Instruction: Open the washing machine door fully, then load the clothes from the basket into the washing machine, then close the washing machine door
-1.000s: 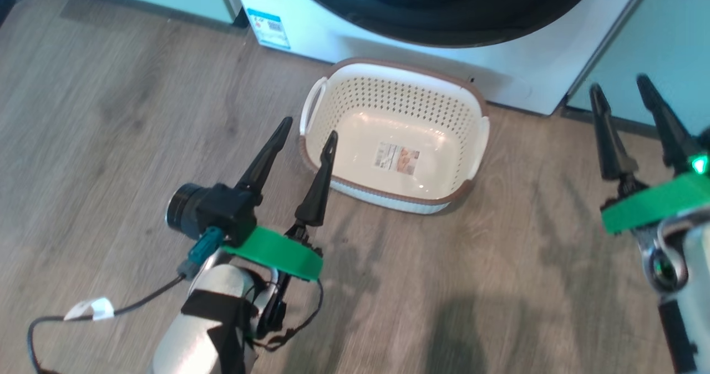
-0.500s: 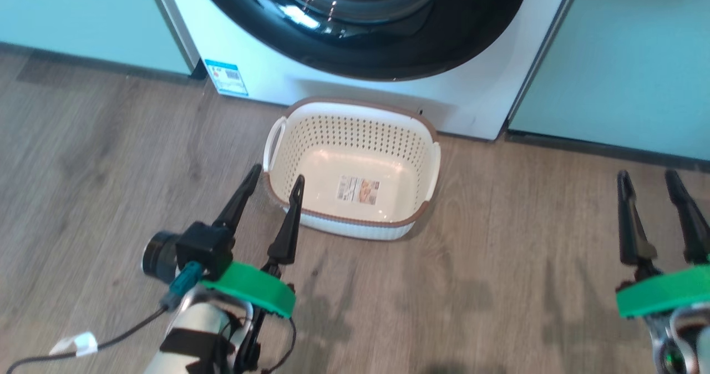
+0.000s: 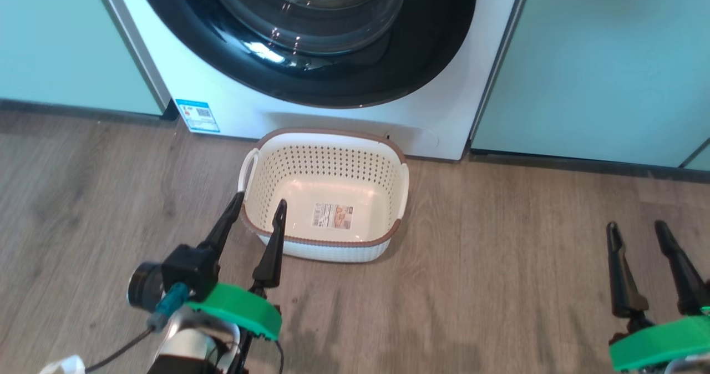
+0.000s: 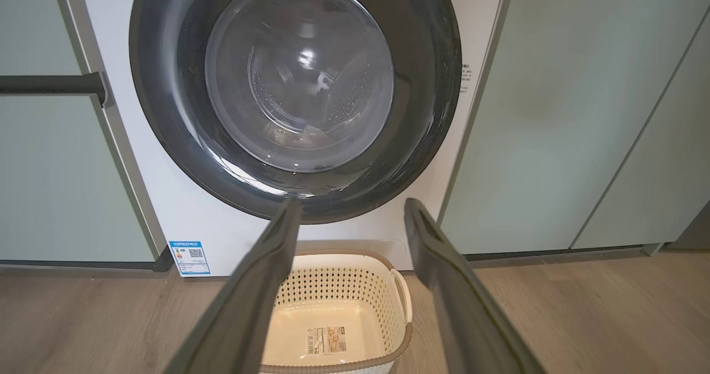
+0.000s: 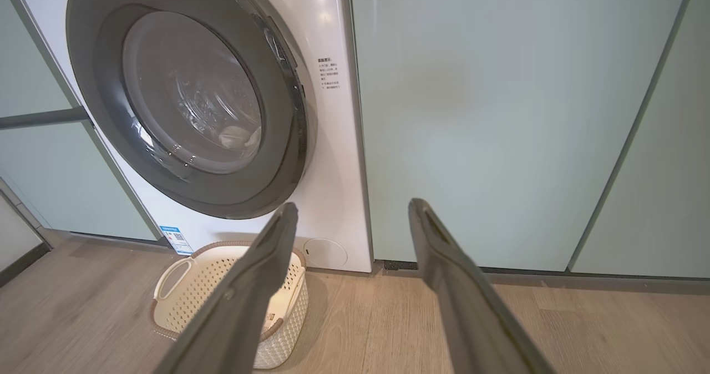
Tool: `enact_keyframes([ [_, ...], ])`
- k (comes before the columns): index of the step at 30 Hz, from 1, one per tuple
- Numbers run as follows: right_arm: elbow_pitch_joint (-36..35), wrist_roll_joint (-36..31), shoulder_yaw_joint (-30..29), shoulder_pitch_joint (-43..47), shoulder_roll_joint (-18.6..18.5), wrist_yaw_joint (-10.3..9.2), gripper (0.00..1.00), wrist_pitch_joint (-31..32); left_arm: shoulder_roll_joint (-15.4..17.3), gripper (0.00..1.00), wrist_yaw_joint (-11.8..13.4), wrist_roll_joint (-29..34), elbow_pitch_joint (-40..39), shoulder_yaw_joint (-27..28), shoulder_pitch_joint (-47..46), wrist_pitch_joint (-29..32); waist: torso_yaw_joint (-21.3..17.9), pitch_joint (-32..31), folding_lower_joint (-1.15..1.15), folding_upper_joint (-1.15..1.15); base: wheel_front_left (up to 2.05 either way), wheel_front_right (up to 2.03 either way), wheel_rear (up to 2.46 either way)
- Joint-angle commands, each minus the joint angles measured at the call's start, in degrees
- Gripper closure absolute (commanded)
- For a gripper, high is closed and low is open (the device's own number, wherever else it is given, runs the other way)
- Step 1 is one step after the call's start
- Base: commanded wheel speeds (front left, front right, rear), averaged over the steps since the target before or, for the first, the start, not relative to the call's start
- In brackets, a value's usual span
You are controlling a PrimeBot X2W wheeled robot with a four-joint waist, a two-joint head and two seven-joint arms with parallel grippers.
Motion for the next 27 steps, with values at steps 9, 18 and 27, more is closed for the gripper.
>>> enact_keyframes([
  [9, -5.32, 0.37, 1.47, 2.86, -0.03, -0.19, 0.0, 1.63, 1.9, 0.0, 1.04, -1.23, -3.34, 2.89, 1.27, 0.57, -1.78, -1.85, 0.0, 0.0, 0.0, 0.0, 0.0],
  [18, -5.79, 0.94, 1.57, 3.53, -0.01, -0.19, 0.0, 2.21, 2.25, 0.0, 1.4, -1.42, -3.89, 2.57, 1.65, 0.79, -2.08, -2.11, 0.0, 0.0, 0.0, 0.0, 0.0],
  [27, -5.54, 1.12, 1.75, 3.33, -0.01, -0.19, 0.0, 2.25, 2.4, 0.0, 1.78, -1.6, -3.85, 2.26, 1.45, 0.65, -2.28, -2.2, 0.0, 0.0, 0.0, 0.0, 0.0],
])
